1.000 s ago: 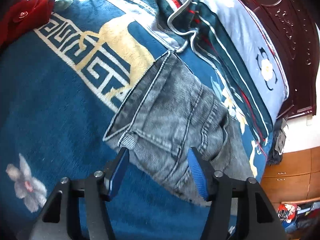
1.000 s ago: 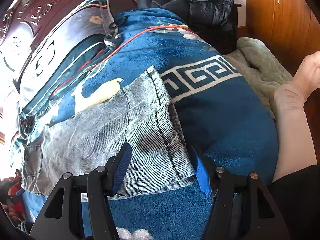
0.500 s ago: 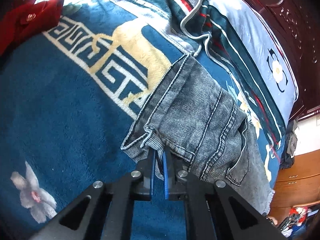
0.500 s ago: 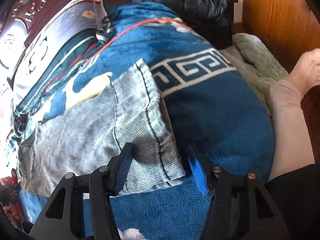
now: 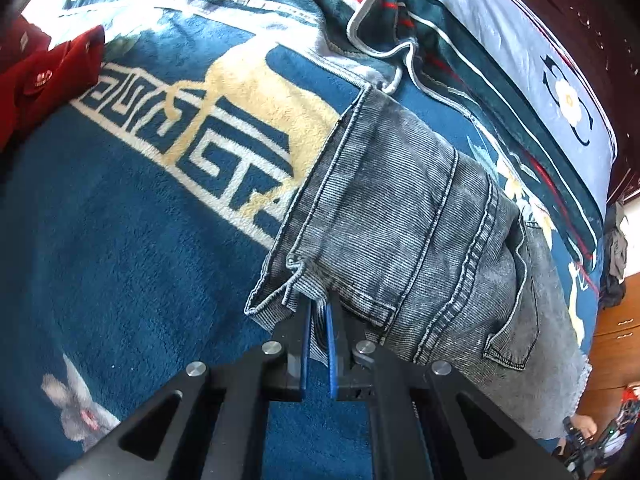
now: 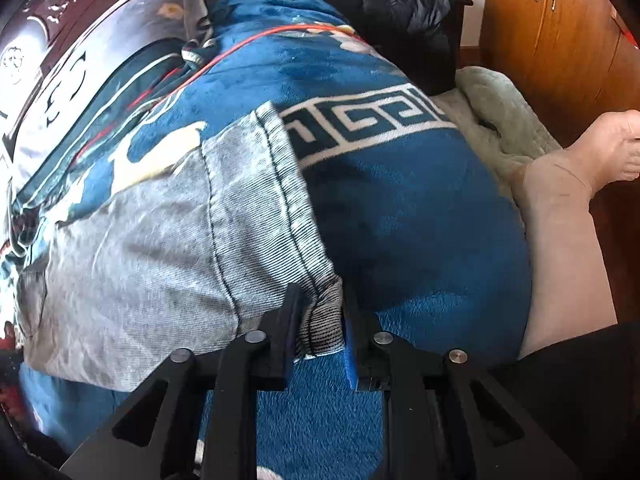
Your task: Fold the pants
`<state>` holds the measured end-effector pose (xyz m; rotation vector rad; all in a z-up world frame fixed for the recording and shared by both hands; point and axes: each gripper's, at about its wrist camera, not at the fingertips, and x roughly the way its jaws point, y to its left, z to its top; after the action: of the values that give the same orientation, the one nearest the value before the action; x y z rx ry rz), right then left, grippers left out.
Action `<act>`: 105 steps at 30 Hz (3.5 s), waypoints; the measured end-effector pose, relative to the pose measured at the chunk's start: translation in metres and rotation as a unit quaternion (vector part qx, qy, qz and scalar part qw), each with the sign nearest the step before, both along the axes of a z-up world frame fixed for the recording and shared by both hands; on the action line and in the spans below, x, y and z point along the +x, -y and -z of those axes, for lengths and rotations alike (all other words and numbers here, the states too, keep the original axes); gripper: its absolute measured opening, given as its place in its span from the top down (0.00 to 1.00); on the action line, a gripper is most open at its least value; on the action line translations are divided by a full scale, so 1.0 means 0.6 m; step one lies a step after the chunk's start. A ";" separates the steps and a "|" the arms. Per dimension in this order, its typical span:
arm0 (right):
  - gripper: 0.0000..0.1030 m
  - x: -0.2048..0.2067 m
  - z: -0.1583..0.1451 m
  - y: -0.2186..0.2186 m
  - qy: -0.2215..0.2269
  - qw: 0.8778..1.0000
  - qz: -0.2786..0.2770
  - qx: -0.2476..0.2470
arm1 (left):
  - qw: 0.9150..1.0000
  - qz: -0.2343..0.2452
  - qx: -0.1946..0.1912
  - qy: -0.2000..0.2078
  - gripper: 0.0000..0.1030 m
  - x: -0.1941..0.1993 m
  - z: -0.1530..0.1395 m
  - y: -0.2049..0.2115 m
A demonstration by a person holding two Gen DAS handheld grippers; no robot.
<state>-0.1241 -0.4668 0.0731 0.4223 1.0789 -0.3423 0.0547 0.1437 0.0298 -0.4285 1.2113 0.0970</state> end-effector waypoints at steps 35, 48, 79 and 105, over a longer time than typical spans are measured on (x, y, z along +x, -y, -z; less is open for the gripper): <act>0.68 0.164 -0.031 0.094 0.087 0.994 -0.053 0.042 | 0.918 0.387 -0.011 0.089 0.47 -0.096 -0.042 0.615; 0.47 0.106 -0.049 0.152 0.081 0.984 -0.032 0.158 | 0.782 0.607 -0.002 0.138 0.39 -0.218 -0.102 0.856; 0.45 0.121 0.019 0.133 0.024 0.973 -0.055 0.223 | 0.745 0.663 0.015 0.075 0.52 -0.197 -0.048 0.892; 0.84 0.137 0.015 0.094 0.059 0.963 -0.082 0.248 | 0.804 0.585 -0.007 0.104 0.83 -0.237 -0.067 0.832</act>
<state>-0.0416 -0.5233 0.0639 0.7832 1.0697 0.1087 -0.0874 -0.3552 0.0703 0.3520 1.0766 -1.0056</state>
